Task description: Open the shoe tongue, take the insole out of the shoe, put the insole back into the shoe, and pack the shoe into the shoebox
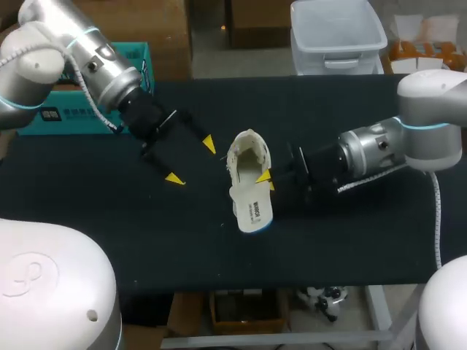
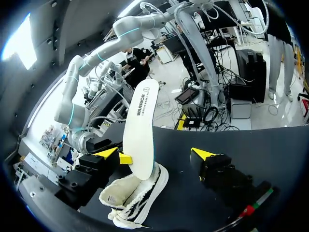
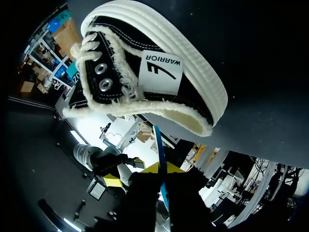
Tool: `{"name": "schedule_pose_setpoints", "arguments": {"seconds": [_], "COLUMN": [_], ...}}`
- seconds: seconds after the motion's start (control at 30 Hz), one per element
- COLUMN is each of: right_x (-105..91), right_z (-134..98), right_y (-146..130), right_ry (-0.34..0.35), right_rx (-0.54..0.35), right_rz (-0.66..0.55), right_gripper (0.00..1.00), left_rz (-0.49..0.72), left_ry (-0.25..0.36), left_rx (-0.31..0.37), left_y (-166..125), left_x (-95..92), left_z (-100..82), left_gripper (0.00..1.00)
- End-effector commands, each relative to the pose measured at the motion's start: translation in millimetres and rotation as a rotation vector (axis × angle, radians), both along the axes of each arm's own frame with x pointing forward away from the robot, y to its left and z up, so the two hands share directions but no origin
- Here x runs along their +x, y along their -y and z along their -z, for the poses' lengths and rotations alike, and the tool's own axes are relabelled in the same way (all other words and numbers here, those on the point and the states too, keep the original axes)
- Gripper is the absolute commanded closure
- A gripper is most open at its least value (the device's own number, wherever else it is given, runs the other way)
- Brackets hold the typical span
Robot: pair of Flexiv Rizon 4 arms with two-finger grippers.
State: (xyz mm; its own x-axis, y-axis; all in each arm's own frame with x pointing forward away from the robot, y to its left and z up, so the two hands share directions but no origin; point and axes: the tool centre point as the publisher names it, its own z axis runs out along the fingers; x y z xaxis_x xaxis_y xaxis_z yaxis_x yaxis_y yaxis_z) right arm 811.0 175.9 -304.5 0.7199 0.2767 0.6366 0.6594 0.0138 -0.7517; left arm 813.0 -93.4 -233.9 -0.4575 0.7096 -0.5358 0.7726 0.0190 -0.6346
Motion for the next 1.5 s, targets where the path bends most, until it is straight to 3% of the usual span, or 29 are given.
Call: {"name": "schedule_pose_setpoints", "arguments": {"seconds": [0.03, 0.4, 0.67, 0.83, 1.07, 1.5], "right_x": [-1.3, -1.3, -1.0, 1.0, 7.4, 26.1], "right_z": [-2.1, -2.1, 0.0, 5.5, 11.4, 18.9], "right_y": [-0.2, -0.2, -0.8, -2.5, -11.1, -19.8], "right_ry": [0.0, 0.0, 0.017, 0.016, 0.031, 0.033], "right_rx": [-0.005, -0.005, 0.032, 0.055, 0.09, 0.113], "right_rz": [0.003, 0.003, 0.028, 0.055, 0.074, 0.098], "right_gripper": [1.0, 1.0, 1.0, 1.0, 1.0, 1.0], "left_rz": [-0.164, -0.164, -0.205, -0.234, -0.255, -0.259], "left_ry": [0.116, 0.116, 0.119, 0.137, 0.144, 0.123], "left_rx": [-0.023, -0.023, -0.06, -0.074, -0.148, -0.175], "left_y": [-1.5, -1.5, 11.9, 19.9, 22.1, 29.9], "left_x": [-6.9, -6.9, -21.3, -16.1, 0.3, 22.1], "left_z": [0.5, 0.5, 22.5, 31.4, 43.0, 61.0], "left_gripper": [0.0, 0.0, 0.0, 0.0, 0.0, 0.0]}}
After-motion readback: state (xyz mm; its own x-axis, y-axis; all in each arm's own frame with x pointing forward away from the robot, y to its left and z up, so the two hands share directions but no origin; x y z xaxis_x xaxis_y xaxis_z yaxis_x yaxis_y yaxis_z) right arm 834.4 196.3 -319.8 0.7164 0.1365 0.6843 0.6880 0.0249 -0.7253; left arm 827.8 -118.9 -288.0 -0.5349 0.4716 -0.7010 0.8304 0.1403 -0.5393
